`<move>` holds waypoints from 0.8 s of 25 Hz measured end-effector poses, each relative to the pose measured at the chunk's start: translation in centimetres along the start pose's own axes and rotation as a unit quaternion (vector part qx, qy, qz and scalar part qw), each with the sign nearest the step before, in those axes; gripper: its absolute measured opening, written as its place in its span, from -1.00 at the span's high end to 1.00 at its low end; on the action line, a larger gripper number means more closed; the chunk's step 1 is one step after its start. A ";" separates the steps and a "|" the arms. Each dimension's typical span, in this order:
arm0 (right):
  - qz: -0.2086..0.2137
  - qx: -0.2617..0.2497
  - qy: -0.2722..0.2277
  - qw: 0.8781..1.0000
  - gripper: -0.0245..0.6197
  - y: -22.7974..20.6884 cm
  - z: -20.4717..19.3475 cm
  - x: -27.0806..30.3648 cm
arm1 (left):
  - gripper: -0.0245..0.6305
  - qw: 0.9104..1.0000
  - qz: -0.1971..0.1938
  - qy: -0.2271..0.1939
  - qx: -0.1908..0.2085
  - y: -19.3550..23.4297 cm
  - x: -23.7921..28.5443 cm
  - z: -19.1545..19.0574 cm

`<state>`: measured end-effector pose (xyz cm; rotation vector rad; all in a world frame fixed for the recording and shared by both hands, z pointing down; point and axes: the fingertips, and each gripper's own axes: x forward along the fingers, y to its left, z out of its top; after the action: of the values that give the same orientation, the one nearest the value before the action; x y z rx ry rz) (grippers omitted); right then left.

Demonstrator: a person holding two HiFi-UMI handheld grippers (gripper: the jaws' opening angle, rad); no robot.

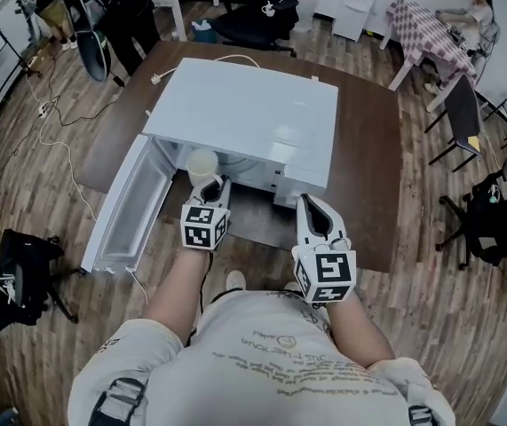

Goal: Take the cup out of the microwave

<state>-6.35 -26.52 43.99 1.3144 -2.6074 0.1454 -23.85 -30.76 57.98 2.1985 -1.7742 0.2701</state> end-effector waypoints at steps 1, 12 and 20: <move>0.012 0.000 -0.001 1.000 0.88 0.3 0.0 0.2 | 0.81 1.000 0.006 -0.002 -0.007 0.0 -0.6 0.2; 0.139 -0.002 -0.004 0.990 0.88 6.5 -0.1 2.3 | 0.81 0.997 0.066 -0.030 0.001 -1.0 -9.5 3.0; 0.212 0.028 -0.012 0.977 0.88 9.2 0.0 2.4 | 0.81 0.994 0.089 -0.056 0.000 -4.9 -14.7 5.8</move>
<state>-15.06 -22.90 44.67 0.7586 -2.8855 0.2719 -22.52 -18.34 47.08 2.0945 -2.0355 0.1885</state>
